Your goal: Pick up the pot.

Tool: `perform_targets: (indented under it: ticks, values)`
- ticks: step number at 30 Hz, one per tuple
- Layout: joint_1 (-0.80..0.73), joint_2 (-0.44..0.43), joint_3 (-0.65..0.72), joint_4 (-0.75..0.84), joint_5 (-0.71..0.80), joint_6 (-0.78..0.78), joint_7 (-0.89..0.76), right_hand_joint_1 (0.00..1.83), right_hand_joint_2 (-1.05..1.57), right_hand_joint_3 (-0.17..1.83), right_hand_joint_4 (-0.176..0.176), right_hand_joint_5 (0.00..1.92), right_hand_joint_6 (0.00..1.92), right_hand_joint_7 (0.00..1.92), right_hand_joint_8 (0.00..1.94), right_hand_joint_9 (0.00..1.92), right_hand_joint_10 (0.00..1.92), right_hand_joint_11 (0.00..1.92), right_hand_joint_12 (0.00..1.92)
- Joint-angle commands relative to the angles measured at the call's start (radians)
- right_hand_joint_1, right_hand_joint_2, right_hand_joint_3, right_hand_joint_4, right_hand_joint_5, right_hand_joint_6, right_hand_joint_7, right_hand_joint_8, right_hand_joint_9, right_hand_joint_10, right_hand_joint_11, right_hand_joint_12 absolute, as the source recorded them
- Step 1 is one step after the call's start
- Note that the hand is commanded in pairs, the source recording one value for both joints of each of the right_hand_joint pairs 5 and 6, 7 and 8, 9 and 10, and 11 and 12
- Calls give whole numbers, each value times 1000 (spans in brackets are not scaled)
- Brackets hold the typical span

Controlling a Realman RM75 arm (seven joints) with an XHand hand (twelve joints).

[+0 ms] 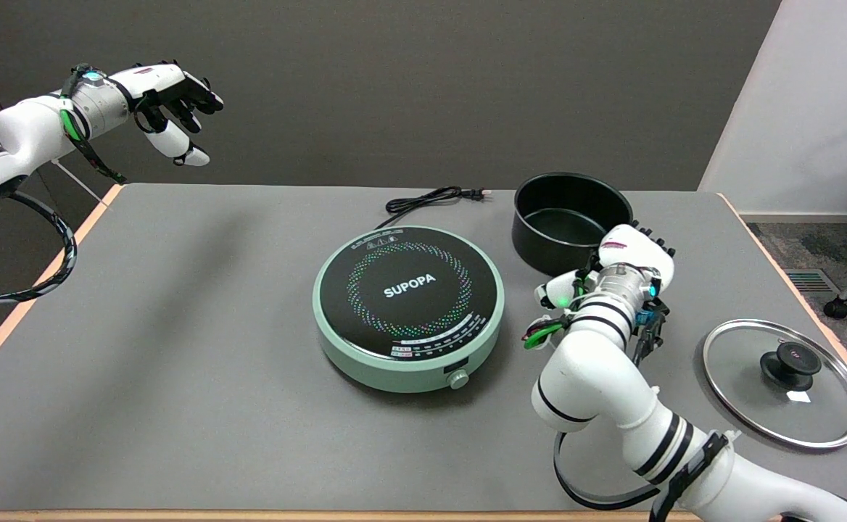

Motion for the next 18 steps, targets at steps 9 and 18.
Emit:
perform_targets:
  ticks: [9, 18]
  values:
    - [-58, 22, -6, 111, -47, 126, -76, 1180, -76, 768, -176, 330, 330, 330, 330, 330, 330, 330, 330]
    - [-30, 22, -4, 84, 68, 113, -68, 1165, -64, 762, -176, 264, 264, 264, 264, 264, 264, 264, 264]
